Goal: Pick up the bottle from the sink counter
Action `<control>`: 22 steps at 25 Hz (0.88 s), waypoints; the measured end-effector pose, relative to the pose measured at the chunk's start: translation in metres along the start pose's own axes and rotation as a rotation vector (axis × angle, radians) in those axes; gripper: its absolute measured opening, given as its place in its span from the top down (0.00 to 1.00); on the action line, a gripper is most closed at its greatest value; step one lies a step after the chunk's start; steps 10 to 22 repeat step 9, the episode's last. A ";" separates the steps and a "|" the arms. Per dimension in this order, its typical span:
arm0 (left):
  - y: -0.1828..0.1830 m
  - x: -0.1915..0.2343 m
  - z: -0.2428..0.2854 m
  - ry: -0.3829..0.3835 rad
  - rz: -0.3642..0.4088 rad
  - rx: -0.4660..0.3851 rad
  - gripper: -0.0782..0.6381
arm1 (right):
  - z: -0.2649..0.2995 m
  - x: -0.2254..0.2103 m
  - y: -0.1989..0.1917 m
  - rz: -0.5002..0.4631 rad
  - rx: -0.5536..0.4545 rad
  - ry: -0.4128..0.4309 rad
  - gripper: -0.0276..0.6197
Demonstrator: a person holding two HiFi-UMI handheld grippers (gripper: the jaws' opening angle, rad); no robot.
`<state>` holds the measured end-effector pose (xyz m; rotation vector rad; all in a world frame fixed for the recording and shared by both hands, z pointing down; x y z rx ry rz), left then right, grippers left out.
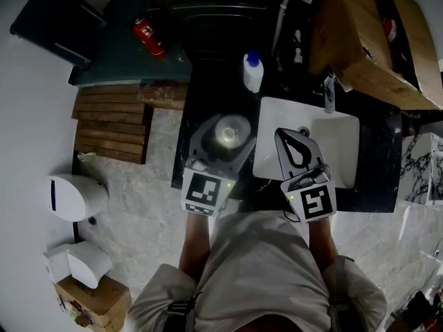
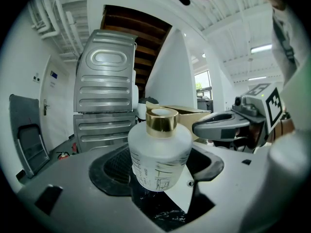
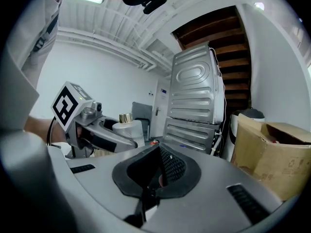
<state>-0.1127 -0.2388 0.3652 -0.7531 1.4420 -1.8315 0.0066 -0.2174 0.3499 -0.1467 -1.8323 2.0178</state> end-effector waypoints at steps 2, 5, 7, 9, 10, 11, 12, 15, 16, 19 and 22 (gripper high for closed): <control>0.001 0.000 0.000 0.001 0.000 0.000 0.43 | 0.000 0.000 0.000 0.000 0.003 0.000 0.97; 0.001 0.000 0.001 0.003 0.001 0.002 0.43 | 0.001 0.000 0.002 0.005 0.006 -0.004 0.97; 0.001 0.000 0.001 0.003 0.001 0.004 0.43 | 0.001 0.000 0.002 0.006 0.003 -0.005 0.97; -0.001 0.000 0.002 0.002 0.001 0.005 0.43 | 0.001 0.000 0.001 0.007 0.000 -0.005 0.97; -0.001 0.000 0.002 0.002 0.001 0.005 0.43 | 0.001 0.000 0.001 0.007 0.000 -0.005 0.97; -0.001 0.000 0.002 0.002 0.001 0.005 0.43 | 0.001 0.000 0.001 0.007 0.000 -0.005 0.97; -0.001 0.000 0.002 0.002 0.001 0.005 0.43 | 0.001 0.000 0.001 0.007 0.000 -0.005 0.97; -0.001 0.000 0.002 0.002 0.001 0.005 0.43 | 0.001 0.000 0.001 0.007 0.000 -0.005 0.97; -0.001 0.000 0.002 0.002 0.001 0.005 0.43 | 0.001 0.000 0.001 0.007 0.000 -0.005 0.97; -0.001 0.000 0.002 0.002 0.001 0.005 0.43 | 0.001 0.000 0.001 0.007 0.000 -0.005 0.97; -0.001 0.000 0.002 0.002 0.001 0.005 0.43 | 0.001 0.000 0.001 0.007 0.000 -0.005 0.97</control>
Point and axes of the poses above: the fingertips, and each gripper's own axes: z forward along the fingers, x to its left, y out of its top, the point moved 4 cm from there along -z, backward along the fingers, and after that the axes turned 14 degrees about -y, right-handed, at the moved point
